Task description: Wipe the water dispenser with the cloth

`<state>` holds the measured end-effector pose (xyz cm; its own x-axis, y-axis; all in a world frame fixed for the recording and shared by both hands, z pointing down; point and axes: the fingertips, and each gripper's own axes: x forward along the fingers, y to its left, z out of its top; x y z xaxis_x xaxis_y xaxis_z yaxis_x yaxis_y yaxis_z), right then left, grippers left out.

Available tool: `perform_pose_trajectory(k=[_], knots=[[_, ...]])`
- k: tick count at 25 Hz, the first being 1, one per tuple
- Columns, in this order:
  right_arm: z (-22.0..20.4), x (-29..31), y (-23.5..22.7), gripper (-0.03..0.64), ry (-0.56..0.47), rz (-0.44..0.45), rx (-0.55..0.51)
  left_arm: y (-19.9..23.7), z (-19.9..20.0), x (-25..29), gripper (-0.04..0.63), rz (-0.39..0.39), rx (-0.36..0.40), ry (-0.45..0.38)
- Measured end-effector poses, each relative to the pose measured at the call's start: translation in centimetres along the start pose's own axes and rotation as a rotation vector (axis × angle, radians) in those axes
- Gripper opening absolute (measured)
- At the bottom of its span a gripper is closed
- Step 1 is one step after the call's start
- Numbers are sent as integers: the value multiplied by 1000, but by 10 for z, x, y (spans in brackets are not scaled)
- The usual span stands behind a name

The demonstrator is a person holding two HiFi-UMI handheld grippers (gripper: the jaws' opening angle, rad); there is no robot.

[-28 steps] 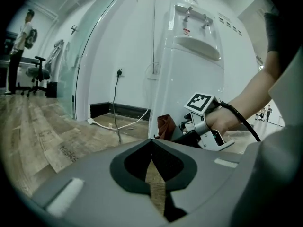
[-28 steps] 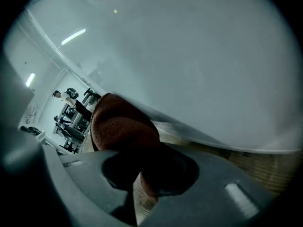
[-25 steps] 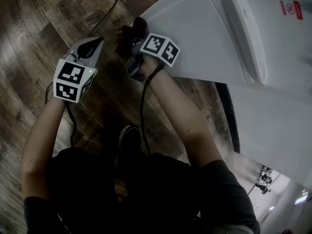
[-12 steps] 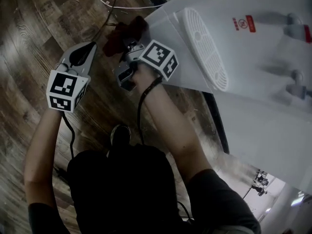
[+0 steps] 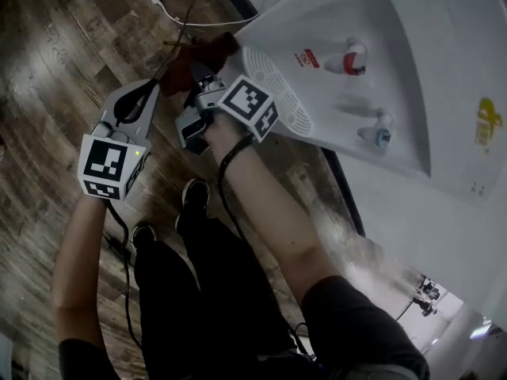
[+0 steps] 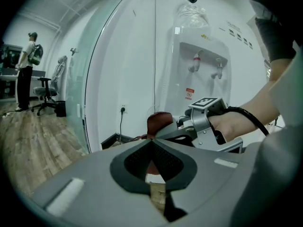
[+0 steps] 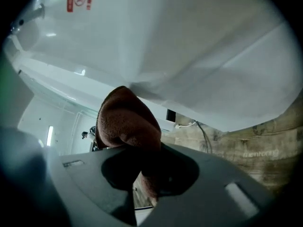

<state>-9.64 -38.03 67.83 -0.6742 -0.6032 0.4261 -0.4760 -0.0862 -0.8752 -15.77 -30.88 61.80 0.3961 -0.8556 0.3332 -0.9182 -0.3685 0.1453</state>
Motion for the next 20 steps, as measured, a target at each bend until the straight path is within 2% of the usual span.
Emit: perform_pose_trajectory(k=[4,7,15,20], knots=[[8,-19,36,64,-15,16,77,-7,29,-21,18,8,-3,36],[5,-37,69,64,4,20,80,-14,59,-32,18,17,-11,48],[12,-82,158,64,25,78,71,-27,159,-54,18,71,-20,-2],[39,-98,199,64,7,105,39,-31,216,-66,18,108,-45,-56]])
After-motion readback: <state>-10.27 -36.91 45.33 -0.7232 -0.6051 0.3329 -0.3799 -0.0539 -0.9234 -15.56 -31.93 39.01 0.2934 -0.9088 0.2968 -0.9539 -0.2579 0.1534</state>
